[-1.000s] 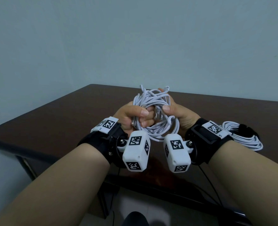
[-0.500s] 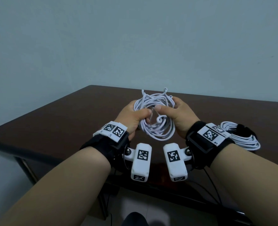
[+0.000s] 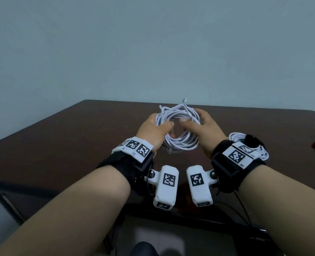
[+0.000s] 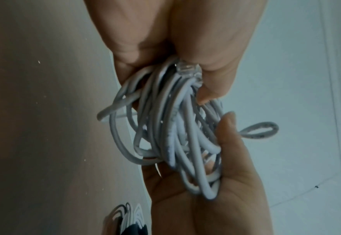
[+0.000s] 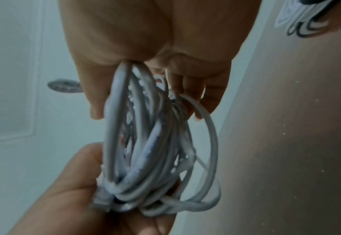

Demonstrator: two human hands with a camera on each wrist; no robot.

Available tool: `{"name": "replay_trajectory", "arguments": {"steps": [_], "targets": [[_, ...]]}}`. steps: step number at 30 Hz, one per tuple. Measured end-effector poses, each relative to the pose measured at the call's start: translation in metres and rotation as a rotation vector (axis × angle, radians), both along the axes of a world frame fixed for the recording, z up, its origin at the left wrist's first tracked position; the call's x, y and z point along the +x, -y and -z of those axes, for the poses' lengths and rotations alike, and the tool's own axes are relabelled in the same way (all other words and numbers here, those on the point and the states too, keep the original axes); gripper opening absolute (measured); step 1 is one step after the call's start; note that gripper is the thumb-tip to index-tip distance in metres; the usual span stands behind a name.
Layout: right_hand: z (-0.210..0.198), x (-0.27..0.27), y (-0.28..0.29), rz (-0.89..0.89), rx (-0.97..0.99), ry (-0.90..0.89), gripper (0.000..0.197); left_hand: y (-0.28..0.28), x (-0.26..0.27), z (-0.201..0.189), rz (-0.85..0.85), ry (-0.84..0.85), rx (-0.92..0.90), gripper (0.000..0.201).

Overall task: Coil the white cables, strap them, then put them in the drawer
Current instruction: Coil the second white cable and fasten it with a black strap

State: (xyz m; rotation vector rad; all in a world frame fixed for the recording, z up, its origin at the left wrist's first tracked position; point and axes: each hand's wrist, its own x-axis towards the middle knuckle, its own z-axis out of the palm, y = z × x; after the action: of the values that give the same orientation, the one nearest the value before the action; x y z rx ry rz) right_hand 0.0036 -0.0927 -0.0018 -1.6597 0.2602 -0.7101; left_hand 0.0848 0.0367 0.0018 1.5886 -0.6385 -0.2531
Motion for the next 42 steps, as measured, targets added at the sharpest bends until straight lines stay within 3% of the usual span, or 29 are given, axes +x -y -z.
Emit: {"name": "replay_trajectory", "arguments": {"steps": [3,9,17,23,26,30,33,42], "targets": [[0.003,-0.008,0.007,0.013,-0.020,0.004,0.032,0.009,-0.009,0.000,0.024,0.023,0.102,0.036],[0.005,-0.031,0.026,0.156,-0.004,-0.003,0.029,0.028,-0.025,-0.006,0.094,0.128,0.309,0.030],[0.007,-0.079,0.052,0.246,0.015,-0.064,0.036,0.069,-0.059,-0.005,0.173,0.161,0.364,0.036],[0.007,-0.109,0.071,0.195,0.179,0.025,0.059,0.100,-0.083,-0.007,0.173,0.127,0.371,0.038],[0.007,-0.123,0.081,0.183,0.250,0.068,0.059,0.112,-0.094,-0.008,0.181,0.078,0.366,0.033],[0.003,-0.142,0.100,0.389,0.339,0.028,0.033,0.128,-0.104,-0.002,0.196,0.005,0.339,0.033],[0.005,-0.157,0.124,0.583,0.217,-0.130,0.040,0.138,-0.111,0.003,0.201,-0.029,0.326,0.029],[0.016,-0.202,0.188,0.818,0.069,-0.378,0.033,0.181,-0.131,0.010,0.244,-0.076,0.259,0.027]]}}
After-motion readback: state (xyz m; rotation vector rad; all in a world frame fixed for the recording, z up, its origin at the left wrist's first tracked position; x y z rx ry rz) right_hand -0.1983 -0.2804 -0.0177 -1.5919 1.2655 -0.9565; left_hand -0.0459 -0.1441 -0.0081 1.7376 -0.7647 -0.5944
